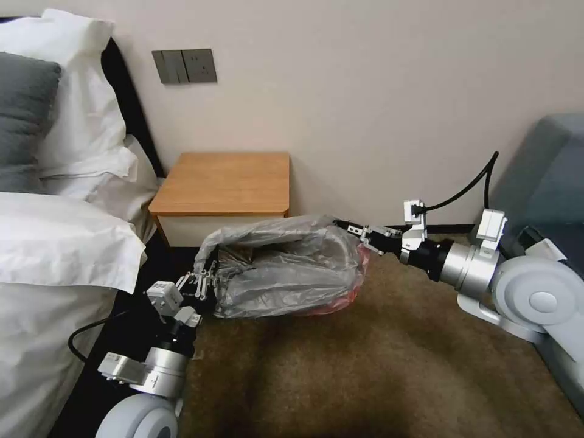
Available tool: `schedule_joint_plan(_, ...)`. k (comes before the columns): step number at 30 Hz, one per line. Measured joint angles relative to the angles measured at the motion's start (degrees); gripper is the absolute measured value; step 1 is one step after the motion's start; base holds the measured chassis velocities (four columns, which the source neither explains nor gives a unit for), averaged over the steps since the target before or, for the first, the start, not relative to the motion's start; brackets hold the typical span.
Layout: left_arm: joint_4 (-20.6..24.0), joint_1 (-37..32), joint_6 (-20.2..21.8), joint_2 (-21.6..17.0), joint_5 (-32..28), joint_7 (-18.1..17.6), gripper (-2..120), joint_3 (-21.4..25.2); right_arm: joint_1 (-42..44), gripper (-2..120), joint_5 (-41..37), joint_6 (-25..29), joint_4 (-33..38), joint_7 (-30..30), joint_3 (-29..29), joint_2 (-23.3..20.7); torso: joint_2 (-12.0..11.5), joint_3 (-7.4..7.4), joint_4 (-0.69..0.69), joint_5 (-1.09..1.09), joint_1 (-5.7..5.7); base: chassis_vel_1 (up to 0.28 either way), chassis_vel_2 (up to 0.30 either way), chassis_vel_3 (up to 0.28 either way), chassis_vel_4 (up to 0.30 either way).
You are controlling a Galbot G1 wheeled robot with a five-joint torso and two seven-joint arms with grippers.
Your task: Pick up the garbage bag from the table and place it over the trash can.
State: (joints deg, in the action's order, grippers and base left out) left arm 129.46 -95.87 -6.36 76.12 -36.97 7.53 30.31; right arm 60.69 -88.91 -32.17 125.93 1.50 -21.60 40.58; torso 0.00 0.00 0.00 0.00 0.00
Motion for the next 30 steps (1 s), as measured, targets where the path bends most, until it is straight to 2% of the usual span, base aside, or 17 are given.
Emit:
schedule_joint_plan(8, 0.05, 0.54, 2.35, -0.15, -5.68, -1.21, 7, -0.16, 1.39, 0, 6.12, 0.91, -2.12, 5.77, 0.80, 1.51, 0.00, 0.00, 0.00, 0.00, 0.00, 0.000, 0.000, 0.000, 0.000)
schedule_joint_plan(13, -0.02, 1.06, 3.07, -0.27, -7.90, -2.52, 7, -0.12, 2.37, 3, 7.64, 1.10, -2.05, 6.54, 0.51, 1.71, 0.00, 0.00, 0.00, 0.00, 0.00, 0.000, 0.000, 0.000, 0.000)
schedule_joint_plan(20, -1.26, 1.71, 3.66, -0.29, -9.11, -3.52, 7, -0.12, 4.38, 32, 7.03, 1.04, 0.50, 3.41, -1.05, 1.61, 0.00, 0.00, 0.00, 0.00, 0.00, 0.000, 0.000, 0.000, 0.000)
schedule_joint_plan(21, -1.26, 1.71, 3.66, -0.29, -9.11, -3.52, 7, -0.12, 4.38, 32, 7.03, 1.04, 0.50, 3.41, -1.05, 1.61, 0.00, 0.00, 0.00, 0.00, 0.00, 0.000, 0.000, 0.000, 0.000)
schedule_joint_plan(24, -1.86, 1.84, 3.70, -0.24, -8.37, -3.58, 7, -0.09, 6.28, 45, 4.25, 0.97, 2.28, 1.14, -2.82, 1.48, 0.00, 0.00, 0.00, 0.00, 0.00, 0.000, 0.000, 0.000, 0.000)
schedule_joint_plan(25, -1.86, 1.84, 3.70, -0.24, -8.37, -3.58, 7, -0.09, 6.28, 45, 4.25, 0.97, 2.28, 1.14, -2.82, 1.48, 0.00, 0.00, 0.00, 0.00, 0.00, 0.000, 0.000, 0.000, 0.000)
schedule_joint_plan(28, -2.32, 1.92, 3.69, -0.33, -7.81, -3.67, 7, 0.13, 8.05, 61, 2.23, 0.89, 3.84, 0.66, -4.22, 1.39, 0.00, 0.00, 0.00, 0.00, 0.00, 0.000, 0.000, 0.000, 0.000)
schedule_joint_plan(30, -2.36, 1.95, 3.69, -0.36, -7.79, -3.69, 7, 0.16, 8.35, 64, 1.86, 0.86, 3.99, 0.50, -4.37, 1.40, 0.00, 0.00, 0.00, 0.00, 0.00, 0.000, 0.000, 0.000, 0.000)
